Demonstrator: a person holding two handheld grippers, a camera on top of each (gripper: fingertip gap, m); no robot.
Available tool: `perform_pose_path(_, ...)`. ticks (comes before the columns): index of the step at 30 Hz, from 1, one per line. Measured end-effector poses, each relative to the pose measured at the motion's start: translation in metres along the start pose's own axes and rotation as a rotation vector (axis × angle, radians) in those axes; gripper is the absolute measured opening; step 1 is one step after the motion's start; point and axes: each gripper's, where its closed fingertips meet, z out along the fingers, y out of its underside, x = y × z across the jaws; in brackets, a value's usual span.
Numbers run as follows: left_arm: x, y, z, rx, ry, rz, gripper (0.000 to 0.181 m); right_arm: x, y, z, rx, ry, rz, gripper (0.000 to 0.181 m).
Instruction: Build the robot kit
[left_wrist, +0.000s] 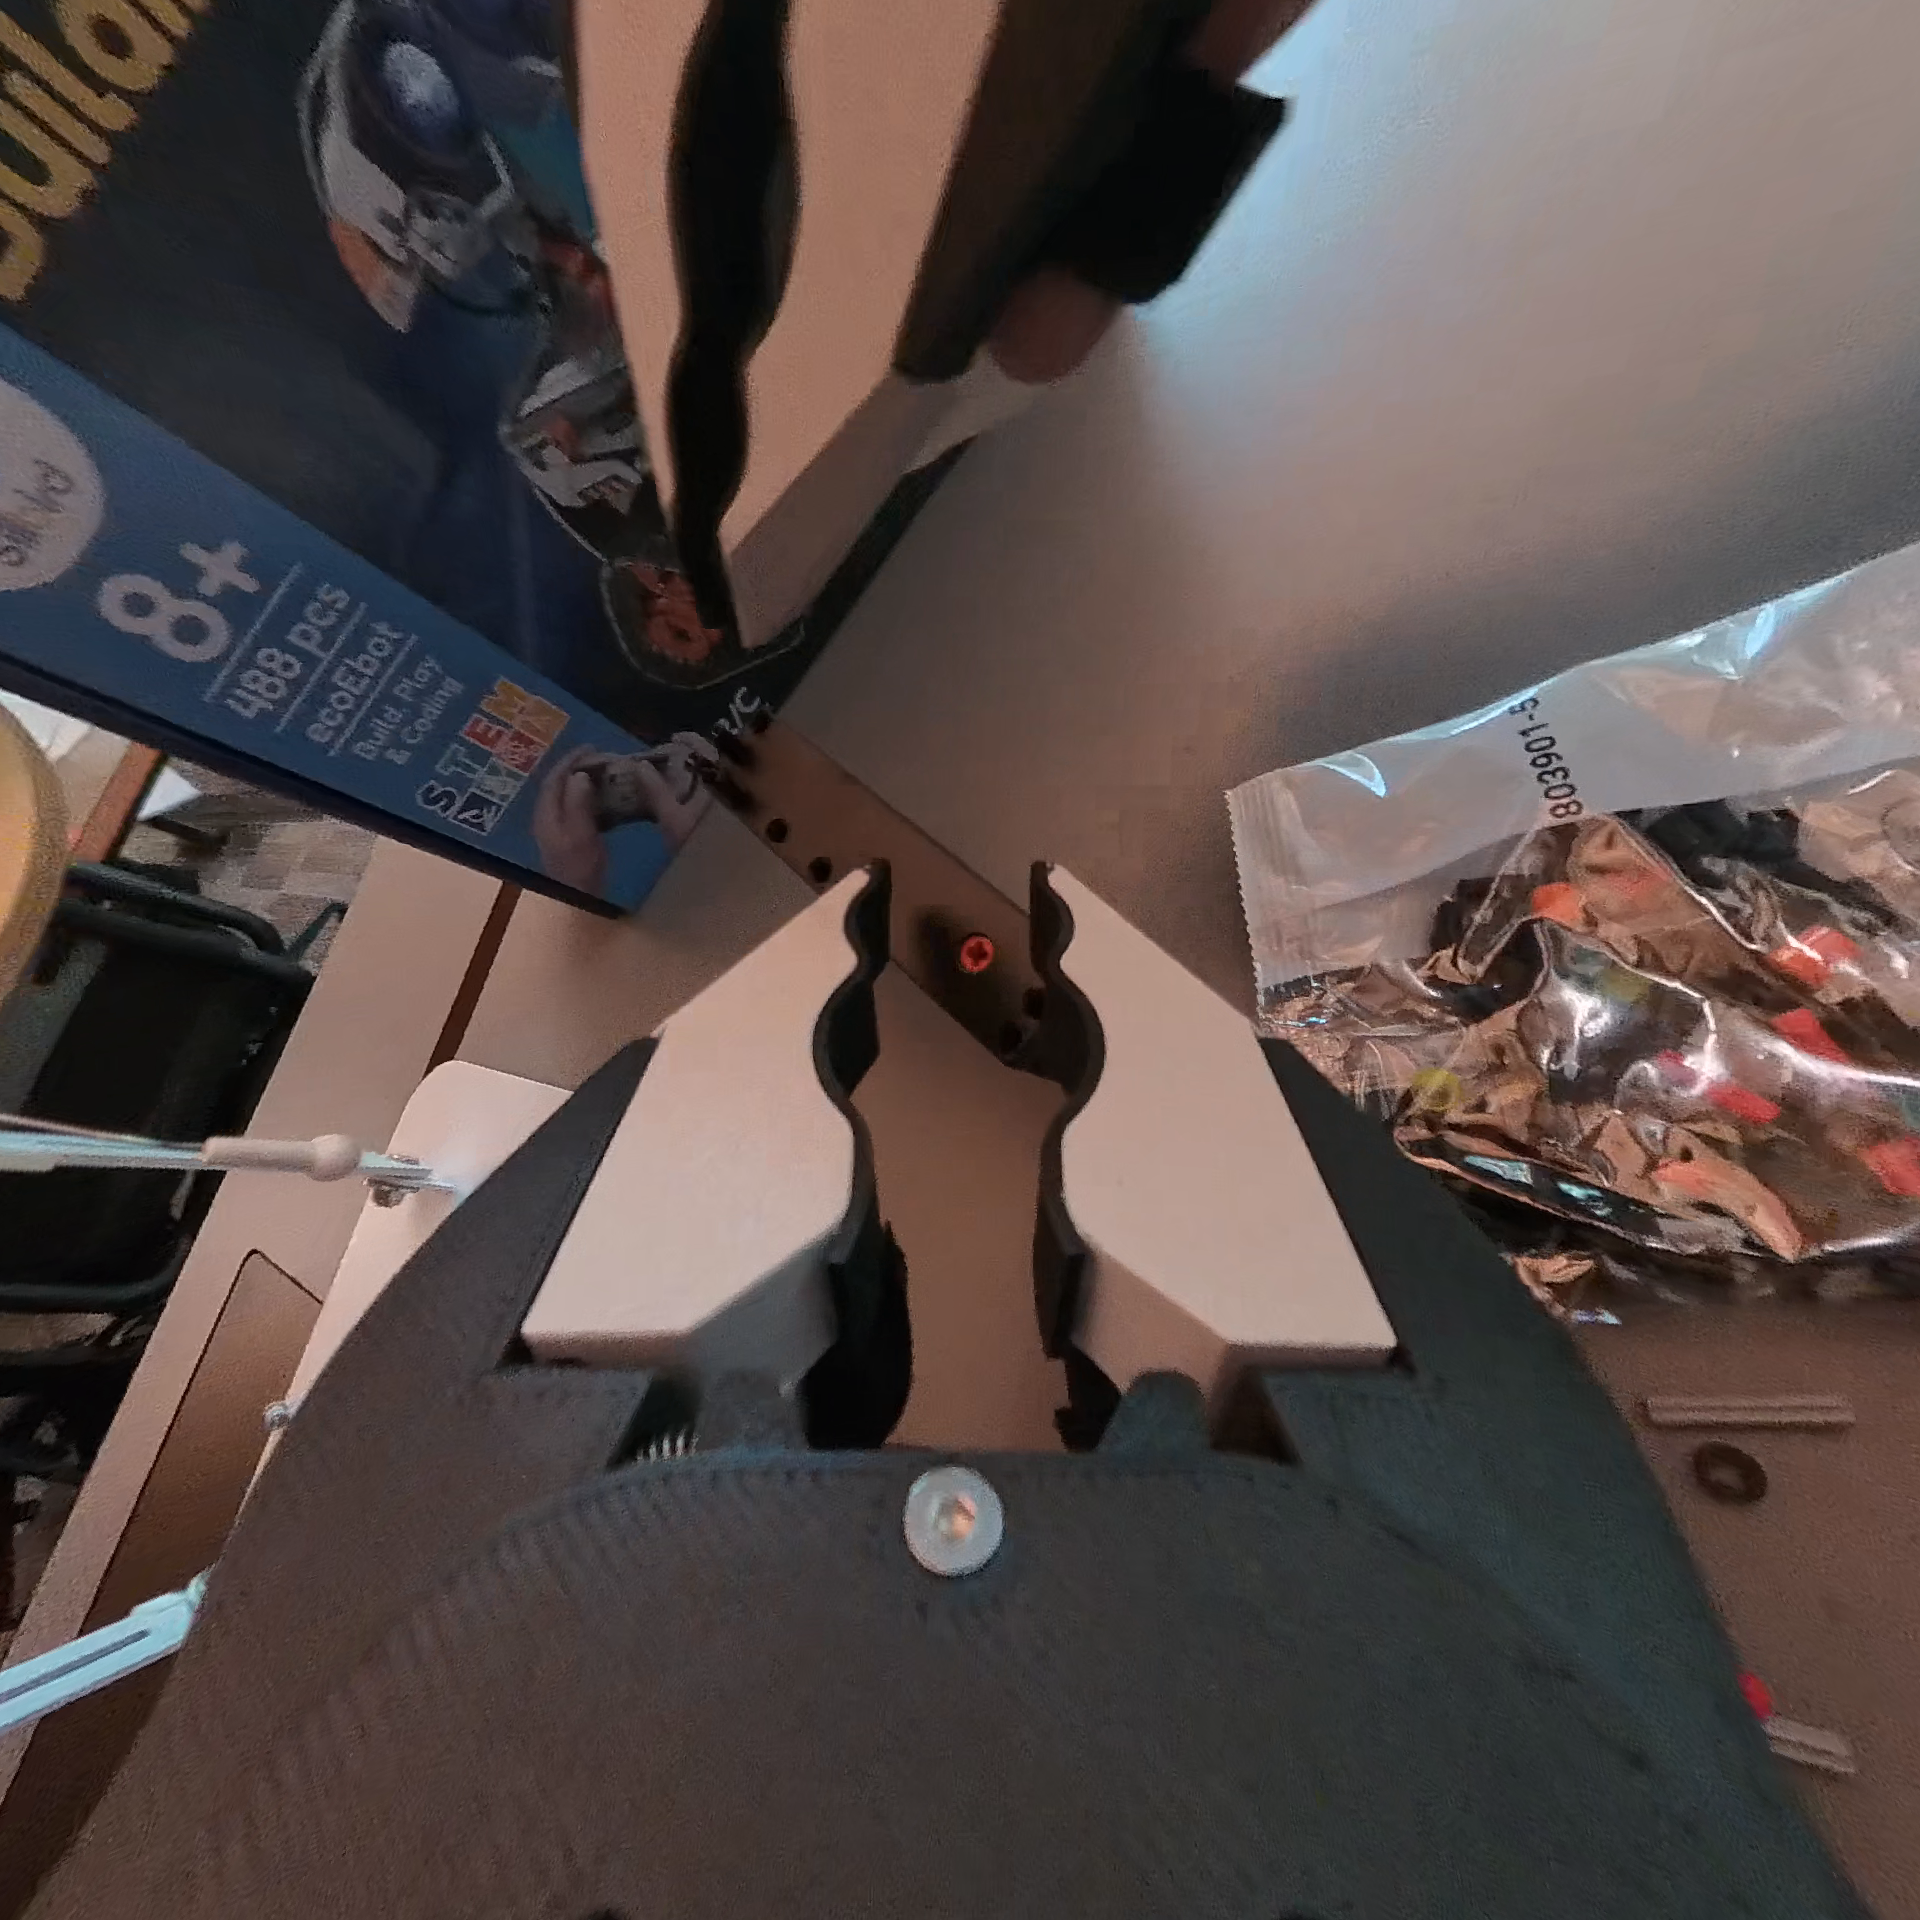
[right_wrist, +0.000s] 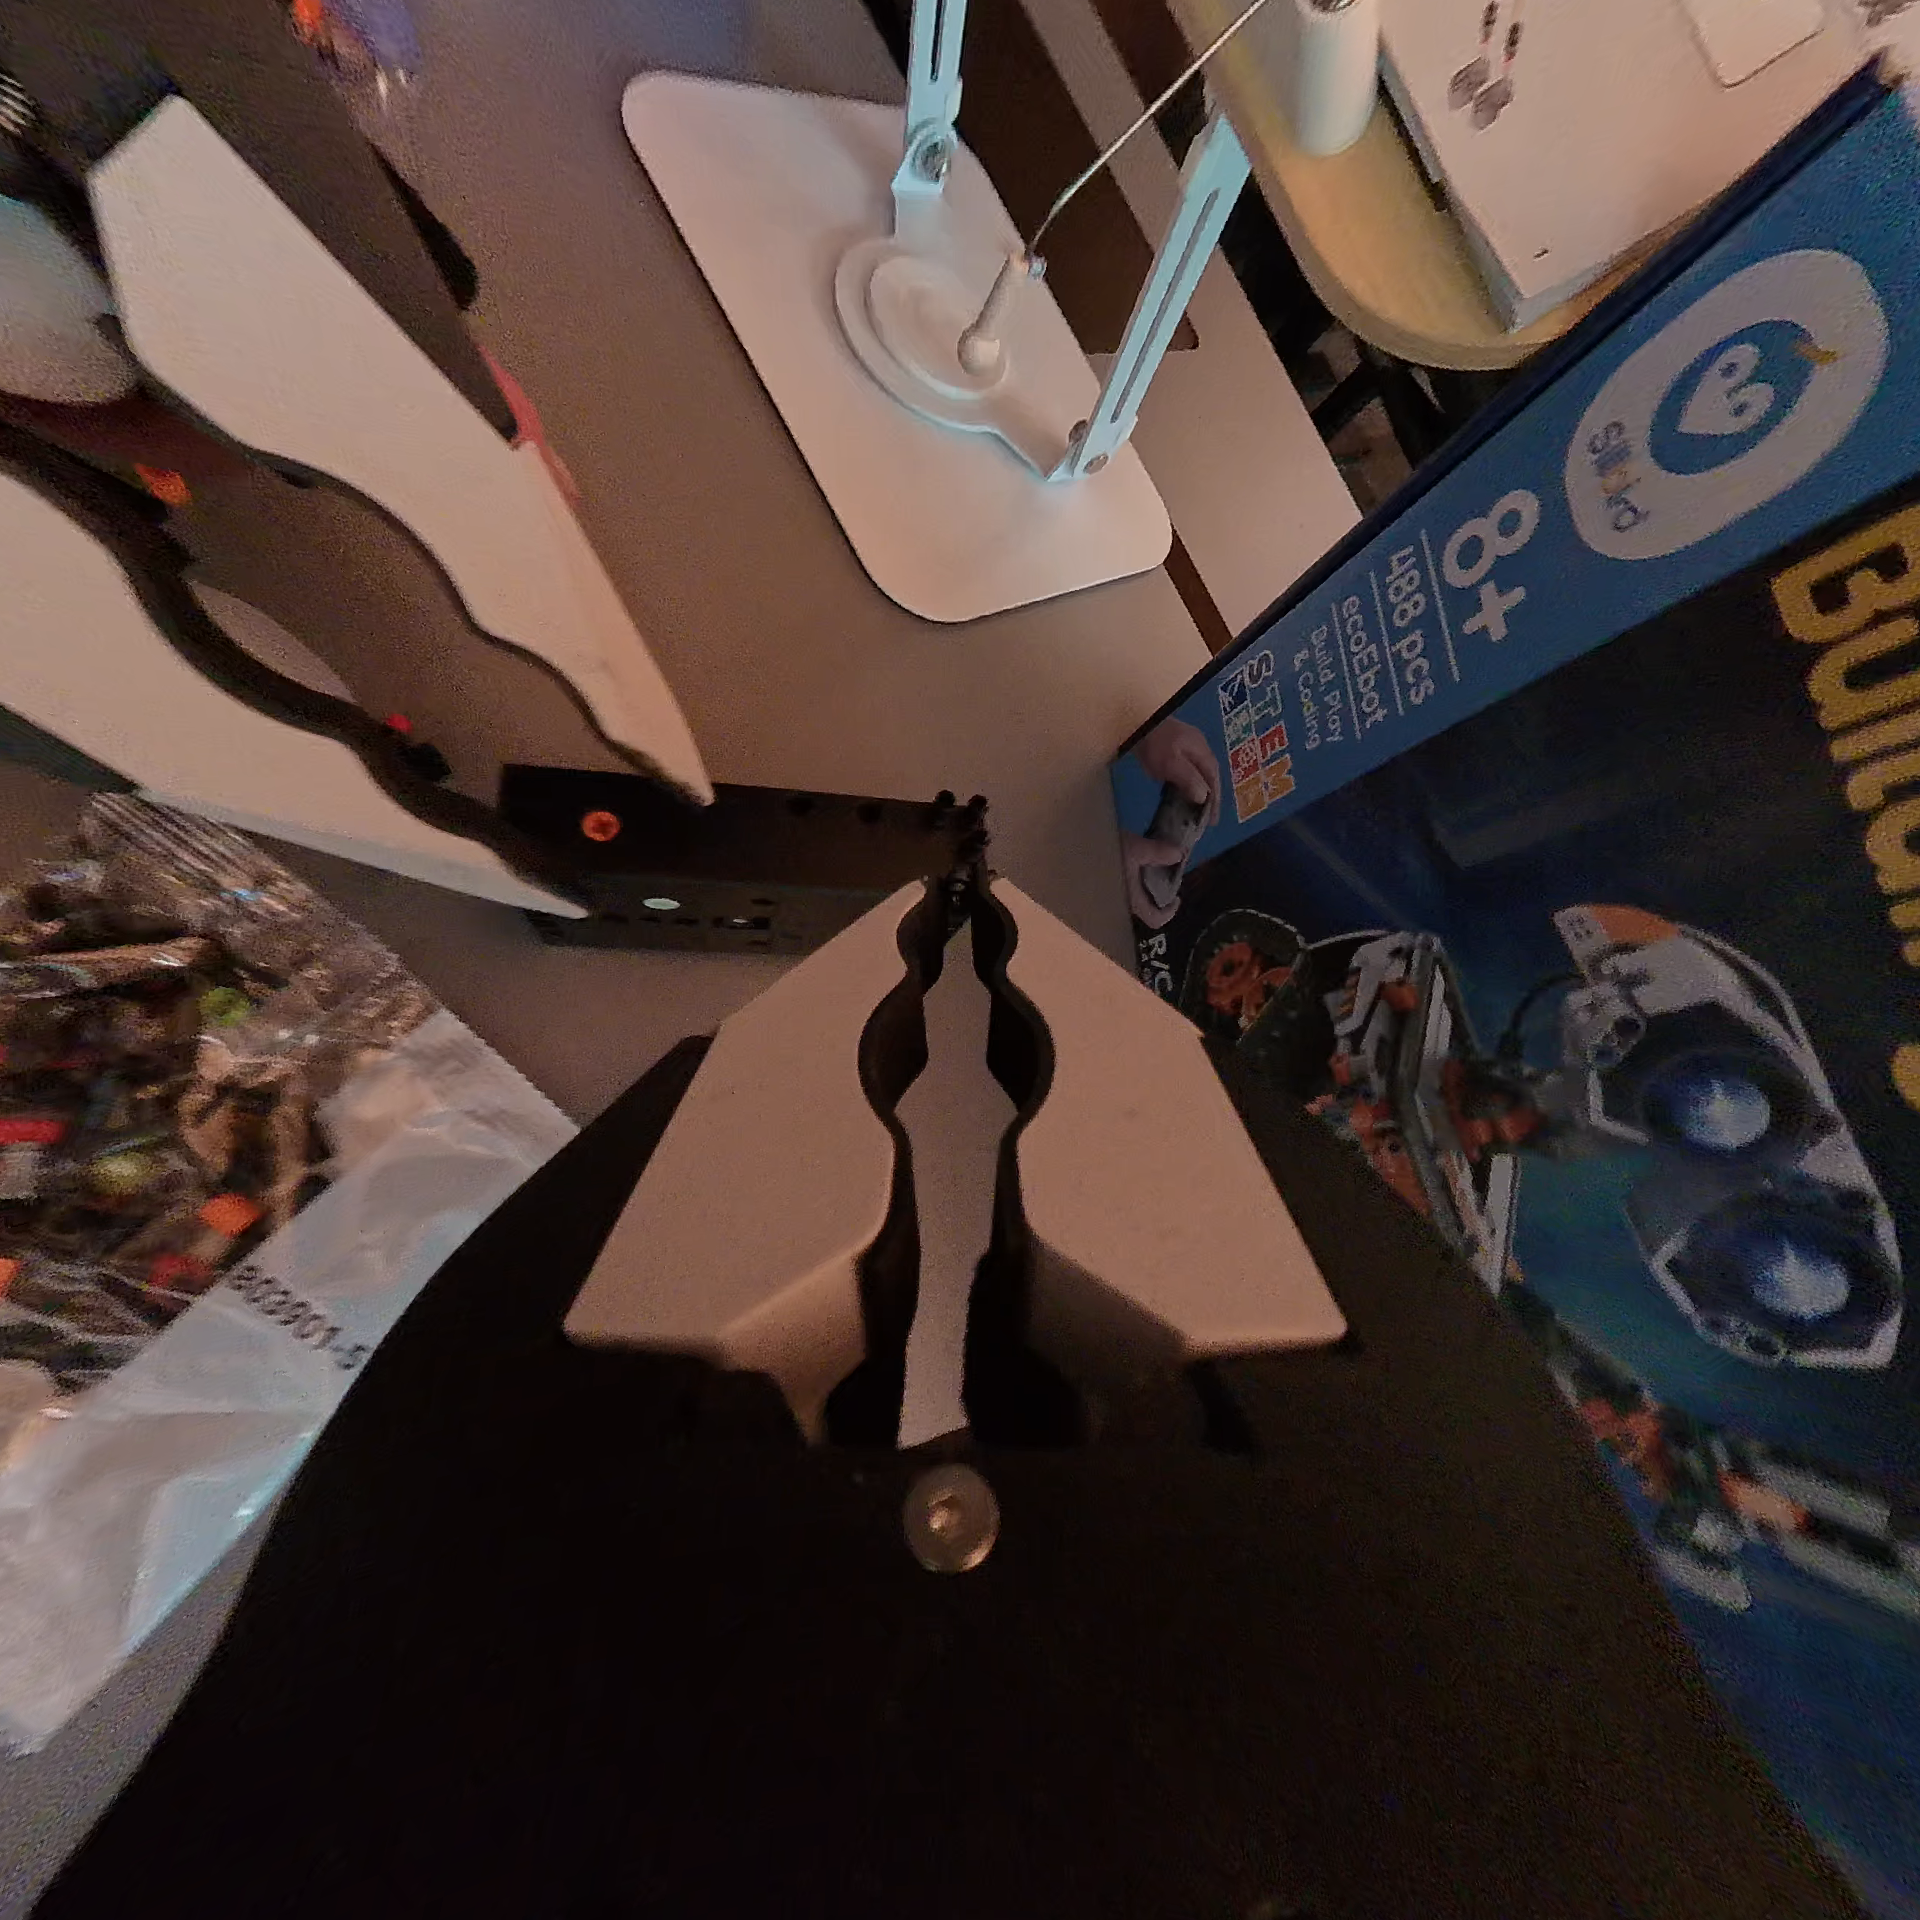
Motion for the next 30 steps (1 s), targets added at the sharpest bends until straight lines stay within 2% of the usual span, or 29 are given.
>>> perform_pose_path(8, 0.004, 0.003, 0.005, 0.002, 0.021, -0.011, 0.014, 0.003, 0.012, 0.024, -0.102, -0.039, -0.114, 0.003)
perform_pose_path(14, 0.005, 0.002, 0.006, 0.008, 0.011, -0.004, 0.011, 0.002, 0.015, 0.024, -0.17, -0.065, -0.188, 0.002)
perform_pose_path(30, 0.003, 0.002, 0.008, 0.03, 0.005, -0.032, 0.008, 0.001, 0.017, 0.025, -0.339, -0.375, -0.176, 0.002)
